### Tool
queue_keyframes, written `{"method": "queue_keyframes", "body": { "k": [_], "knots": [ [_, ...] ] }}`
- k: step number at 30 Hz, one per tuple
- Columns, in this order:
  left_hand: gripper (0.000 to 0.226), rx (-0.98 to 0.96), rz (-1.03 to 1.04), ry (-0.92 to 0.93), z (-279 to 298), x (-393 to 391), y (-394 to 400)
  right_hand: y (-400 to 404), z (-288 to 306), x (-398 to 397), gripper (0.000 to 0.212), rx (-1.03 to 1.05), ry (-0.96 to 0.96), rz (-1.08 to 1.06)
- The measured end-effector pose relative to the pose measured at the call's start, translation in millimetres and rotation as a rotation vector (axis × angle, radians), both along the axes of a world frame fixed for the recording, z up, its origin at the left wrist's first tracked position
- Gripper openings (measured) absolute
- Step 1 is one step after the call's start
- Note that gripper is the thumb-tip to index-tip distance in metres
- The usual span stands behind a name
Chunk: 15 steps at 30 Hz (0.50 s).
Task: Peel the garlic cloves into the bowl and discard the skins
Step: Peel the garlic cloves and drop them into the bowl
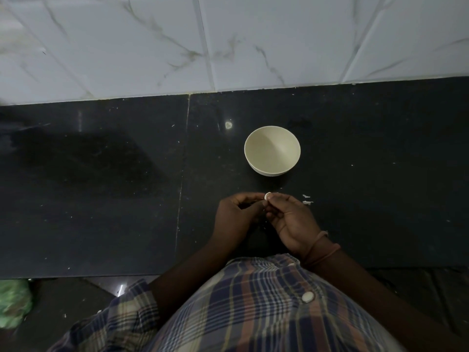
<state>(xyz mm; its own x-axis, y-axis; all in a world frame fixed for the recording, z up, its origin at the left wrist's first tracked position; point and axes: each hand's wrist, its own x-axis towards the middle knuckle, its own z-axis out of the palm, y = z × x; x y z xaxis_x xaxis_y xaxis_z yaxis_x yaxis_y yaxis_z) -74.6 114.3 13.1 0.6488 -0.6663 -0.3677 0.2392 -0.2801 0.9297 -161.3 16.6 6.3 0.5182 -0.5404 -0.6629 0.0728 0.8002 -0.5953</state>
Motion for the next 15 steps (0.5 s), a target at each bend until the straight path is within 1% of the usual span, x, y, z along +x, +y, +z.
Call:
{"method": "queue_keyframes", "body": {
  "k": [4, 8, 15],
  "knots": [
    [0.011, 0.056, 0.007, -0.067, -5.6, 1.7, 1.0, 1.1, 1.6, -0.5, 0.018, -0.103, 0.035, 0.007],
    [0.008, 0.109, 0.038, -0.077, -6.1, 0.3, 0.7, 4.4, 3.0, 2.2, 0.010, -0.173, 0.097, -0.006],
    [0.004, 0.147, 0.068, -0.104, -1.9, 0.4, -0.2, 5.7, 0.2, 4.4, 0.008, -0.268, 0.173, -0.003]
  ]
}}
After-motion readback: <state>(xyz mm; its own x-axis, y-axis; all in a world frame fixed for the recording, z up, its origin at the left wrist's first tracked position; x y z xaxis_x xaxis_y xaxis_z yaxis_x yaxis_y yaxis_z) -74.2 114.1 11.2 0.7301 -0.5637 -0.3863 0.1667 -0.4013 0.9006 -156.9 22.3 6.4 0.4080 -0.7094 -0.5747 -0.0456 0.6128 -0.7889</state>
